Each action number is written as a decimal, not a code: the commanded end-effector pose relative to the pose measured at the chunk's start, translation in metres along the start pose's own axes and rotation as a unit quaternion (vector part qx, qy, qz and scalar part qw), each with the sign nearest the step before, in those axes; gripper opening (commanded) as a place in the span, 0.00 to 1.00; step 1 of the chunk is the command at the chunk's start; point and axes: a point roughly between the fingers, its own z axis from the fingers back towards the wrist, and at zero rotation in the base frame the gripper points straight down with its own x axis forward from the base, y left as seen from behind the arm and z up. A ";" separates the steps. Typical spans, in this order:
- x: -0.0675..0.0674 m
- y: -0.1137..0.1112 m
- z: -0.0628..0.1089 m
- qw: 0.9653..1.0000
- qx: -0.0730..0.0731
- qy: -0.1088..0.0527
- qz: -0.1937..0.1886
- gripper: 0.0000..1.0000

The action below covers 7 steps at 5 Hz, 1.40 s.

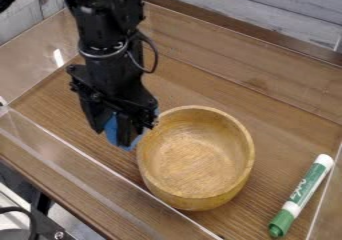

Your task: Remove the blue block from inside the brown bowl and put it on the table

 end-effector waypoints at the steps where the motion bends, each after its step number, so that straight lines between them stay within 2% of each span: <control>1: 0.005 0.005 0.002 1.000 0.001 -0.014 0.001 1.00; 7: 0.011 0.007 -0.014 1.000 -0.018 -0.023 -0.005 1.00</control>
